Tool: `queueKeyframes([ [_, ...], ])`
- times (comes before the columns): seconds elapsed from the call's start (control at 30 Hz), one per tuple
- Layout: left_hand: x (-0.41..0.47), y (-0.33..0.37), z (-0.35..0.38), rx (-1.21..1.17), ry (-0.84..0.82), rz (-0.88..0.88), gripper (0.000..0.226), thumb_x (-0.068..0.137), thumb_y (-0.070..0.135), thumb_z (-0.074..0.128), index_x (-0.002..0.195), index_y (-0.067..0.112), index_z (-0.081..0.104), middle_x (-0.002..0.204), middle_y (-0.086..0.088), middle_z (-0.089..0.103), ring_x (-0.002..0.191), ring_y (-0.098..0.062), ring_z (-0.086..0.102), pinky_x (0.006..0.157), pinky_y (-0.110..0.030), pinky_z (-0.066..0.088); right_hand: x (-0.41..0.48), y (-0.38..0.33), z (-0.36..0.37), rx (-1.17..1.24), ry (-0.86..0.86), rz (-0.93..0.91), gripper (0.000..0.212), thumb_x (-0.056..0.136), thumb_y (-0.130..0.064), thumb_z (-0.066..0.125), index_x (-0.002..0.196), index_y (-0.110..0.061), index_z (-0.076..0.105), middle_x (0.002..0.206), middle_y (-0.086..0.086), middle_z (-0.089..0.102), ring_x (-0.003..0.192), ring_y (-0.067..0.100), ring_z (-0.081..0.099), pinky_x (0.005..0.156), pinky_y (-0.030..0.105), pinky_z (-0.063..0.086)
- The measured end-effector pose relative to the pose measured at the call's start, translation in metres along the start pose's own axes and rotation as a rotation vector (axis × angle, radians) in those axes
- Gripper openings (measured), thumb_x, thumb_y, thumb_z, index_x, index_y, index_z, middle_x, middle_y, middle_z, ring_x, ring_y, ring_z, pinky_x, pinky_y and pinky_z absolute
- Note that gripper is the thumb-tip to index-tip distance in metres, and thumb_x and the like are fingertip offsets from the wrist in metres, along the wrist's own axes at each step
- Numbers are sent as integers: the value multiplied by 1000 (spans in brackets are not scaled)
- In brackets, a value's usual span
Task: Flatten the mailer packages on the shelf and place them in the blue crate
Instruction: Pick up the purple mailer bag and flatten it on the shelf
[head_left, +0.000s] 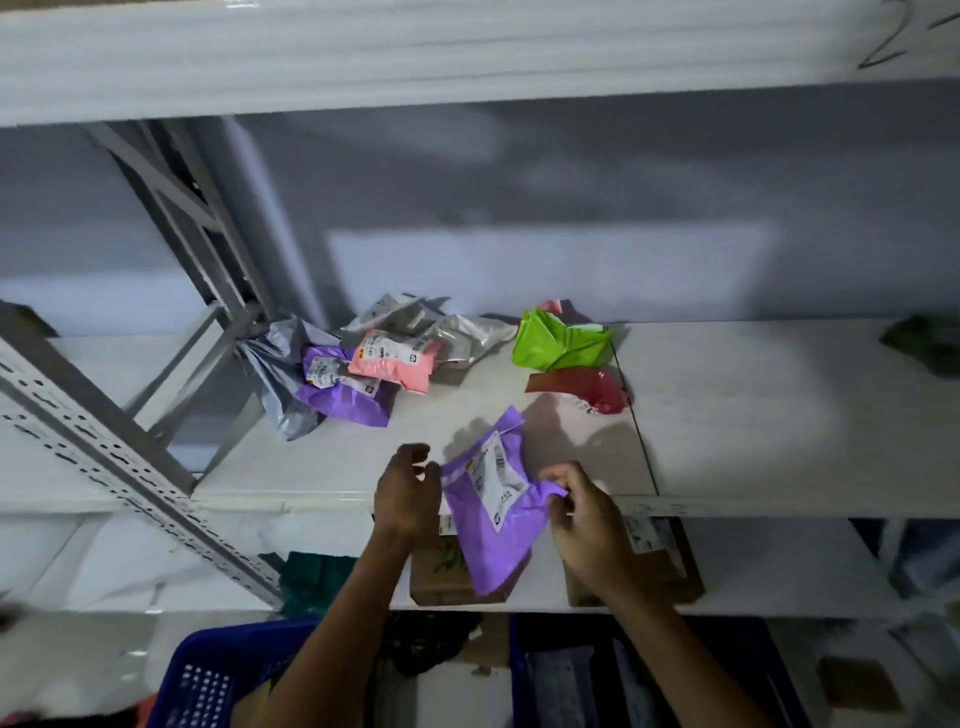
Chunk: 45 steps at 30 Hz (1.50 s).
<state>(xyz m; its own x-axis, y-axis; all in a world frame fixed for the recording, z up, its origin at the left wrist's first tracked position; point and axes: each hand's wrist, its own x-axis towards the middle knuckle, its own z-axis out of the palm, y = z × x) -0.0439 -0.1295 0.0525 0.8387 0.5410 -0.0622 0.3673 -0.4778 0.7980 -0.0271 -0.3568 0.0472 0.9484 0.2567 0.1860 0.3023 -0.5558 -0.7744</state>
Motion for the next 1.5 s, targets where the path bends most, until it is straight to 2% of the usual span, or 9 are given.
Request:
queueKeyframes([
  [0.23,48,15,7,-132,-335,-74,21,94,27,64,110,15,72,120,-9,69,113,-23,62,101,-30,43,-10,-17,4,2,-54,-264,21,93,-10,48,108,-18,61,100,-7,68,84,8,61,71,12,39],
  [0.33,50,16,14,-332,-439,-185,15,74,22,70,85,13,72,91,-11,68,92,-25,61,82,-27,49,5,-11,12,69,33,-118,24,93,-9,51,113,-15,64,102,-2,71,88,14,63,76,18,42],
  [0.5,49,9,17,-397,-363,-170,21,99,5,55,90,3,73,69,0,72,69,-17,61,75,-28,48,36,2,18,367,186,311,35,88,1,62,110,-25,64,105,3,71,99,23,67,87,32,51],
  [0.73,48,-23,3,-683,-487,-387,37,99,40,58,110,8,73,106,-11,76,92,-24,69,81,-33,52,66,-13,23,535,357,417,27,85,7,63,96,-17,71,92,-3,73,87,16,65,68,9,48],
  [0.9,47,-31,-3,-737,-521,-298,39,103,39,50,114,9,73,109,-14,76,105,-28,70,97,-41,54,89,-44,30,773,473,402,35,83,17,58,85,-14,73,92,4,72,80,8,67,75,16,51],
  [1.03,53,-22,-16,-730,-394,-191,32,104,32,51,109,9,73,103,-8,78,100,-24,73,86,-37,59,108,-58,36,946,491,470,33,84,13,58,89,-15,75,80,4,74,75,18,67,75,28,52],
  [1.2,78,1,-53,-592,-87,34,44,105,29,50,78,-5,56,64,-15,58,51,-13,53,49,-26,44,97,-76,35,1037,266,433,20,91,-4,64,108,-8,72,101,11,74,88,22,69,75,29,56],
  [1.33,99,23,-79,-289,51,320,41,106,32,47,70,13,48,59,2,53,57,-16,49,57,-31,37,72,-73,46,883,22,409,29,93,-18,63,115,-2,71,111,16,74,96,27,70,86,36,55],
  [1.5,114,40,-80,46,218,524,29,107,32,40,88,16,55,73,-10,63,72,-41,59,60,-35,33,59,-90,48,655,-72,361,24,101,-16,57,87,-8,74,76,5,76,70,15,70,68,26,58],
])
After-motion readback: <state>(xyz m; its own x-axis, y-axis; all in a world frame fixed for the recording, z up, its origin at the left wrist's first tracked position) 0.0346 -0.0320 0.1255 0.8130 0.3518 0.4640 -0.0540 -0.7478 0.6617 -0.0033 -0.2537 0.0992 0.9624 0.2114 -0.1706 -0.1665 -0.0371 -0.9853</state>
